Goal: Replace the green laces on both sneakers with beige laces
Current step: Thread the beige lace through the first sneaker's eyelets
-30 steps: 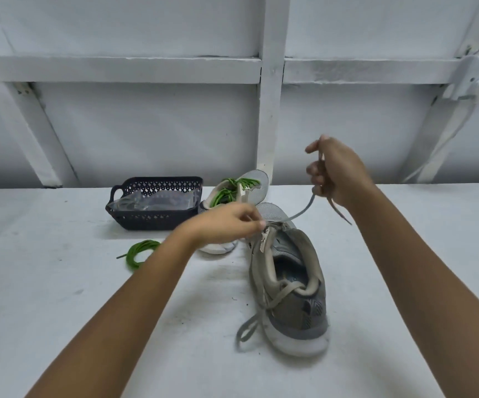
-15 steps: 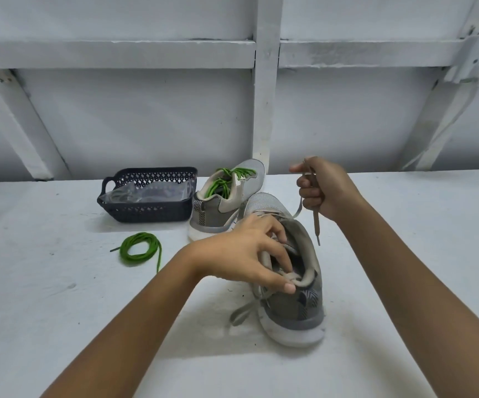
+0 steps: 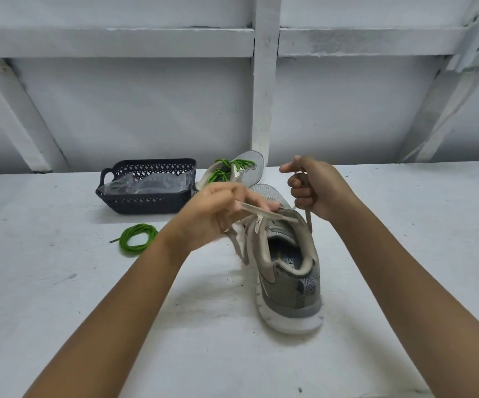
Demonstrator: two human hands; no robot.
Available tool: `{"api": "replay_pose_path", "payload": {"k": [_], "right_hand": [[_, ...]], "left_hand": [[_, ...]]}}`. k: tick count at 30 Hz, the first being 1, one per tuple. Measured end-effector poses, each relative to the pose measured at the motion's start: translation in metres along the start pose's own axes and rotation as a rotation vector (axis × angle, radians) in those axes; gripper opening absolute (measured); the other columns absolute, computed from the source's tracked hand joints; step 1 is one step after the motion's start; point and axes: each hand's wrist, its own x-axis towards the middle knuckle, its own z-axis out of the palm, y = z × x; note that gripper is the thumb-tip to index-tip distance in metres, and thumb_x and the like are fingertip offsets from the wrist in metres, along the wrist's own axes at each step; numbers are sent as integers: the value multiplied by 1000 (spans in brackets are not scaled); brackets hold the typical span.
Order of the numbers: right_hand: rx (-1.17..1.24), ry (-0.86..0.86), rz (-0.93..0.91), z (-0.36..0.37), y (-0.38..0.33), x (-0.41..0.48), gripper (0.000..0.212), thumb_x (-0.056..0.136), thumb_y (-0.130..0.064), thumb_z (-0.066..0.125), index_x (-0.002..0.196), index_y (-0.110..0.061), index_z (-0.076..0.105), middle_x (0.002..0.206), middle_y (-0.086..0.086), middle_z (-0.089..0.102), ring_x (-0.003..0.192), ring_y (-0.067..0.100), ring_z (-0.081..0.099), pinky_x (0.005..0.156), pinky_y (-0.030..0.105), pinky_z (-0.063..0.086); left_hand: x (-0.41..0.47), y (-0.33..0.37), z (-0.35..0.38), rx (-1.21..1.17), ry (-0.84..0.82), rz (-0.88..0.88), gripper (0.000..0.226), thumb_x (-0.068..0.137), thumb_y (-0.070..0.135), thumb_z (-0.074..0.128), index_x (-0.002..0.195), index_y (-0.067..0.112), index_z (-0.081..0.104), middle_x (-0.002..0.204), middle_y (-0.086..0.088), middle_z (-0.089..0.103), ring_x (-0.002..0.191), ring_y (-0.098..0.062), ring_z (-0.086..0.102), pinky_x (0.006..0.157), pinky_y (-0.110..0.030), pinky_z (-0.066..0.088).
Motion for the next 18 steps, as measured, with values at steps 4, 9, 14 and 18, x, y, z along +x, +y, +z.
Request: {"api": "replay_pose_path", "payload": {"k": [4, 9, 14, 18], "right_hand": [[12, -26, -18, 3, -5, -5, 28, 99, -22, 35, 84, -10, 55, 52, -2, 34, 37, 6, 21, 36, 13, 16], [92, -79, -29, 8, -14, -9, 29, 99, -23, 35, 82, -10, 54, 48, -4, 33, 35, 5, 20, 36, 14, 14], [225, -143, -19, 16, -22, -10, 30, 99, -24, 34, 80, -9, 52, 45, -4, 33, 33, 5, 20, 33, 13, 15], [360, -155, -19, 22, -29, -11, 31, 100, -25, 34, 80, -8, 51, 45, -3, 33, 32, 5, 21, 32, 12, 17]], "left_hand": [[-4, 13, -23, 81, 33, -129, 18, 66, 15, 52, 51, 22, 46, 49, -2, 46, 42, -17, 53, 67, -35, 52], [-1, 29, -39, 1297, -65, -672, 28, 93, 31, 52, 73, 14, 59, 70, 2, 64, 68, -15, 63, 69, -30, 48], [18, 29, -12, 1436, -21, -452, 34, 94, 43, 48, 105, 16, 66, 98, 5, 64, 92, -11, 59, 77, -25, 45], [38, 23, 13, 1024, 87, -221, 21, 89, 39, 60, 93, 21, 72, 68, 17, 61, 65, 6, 53, 64, -9, 39]]}}
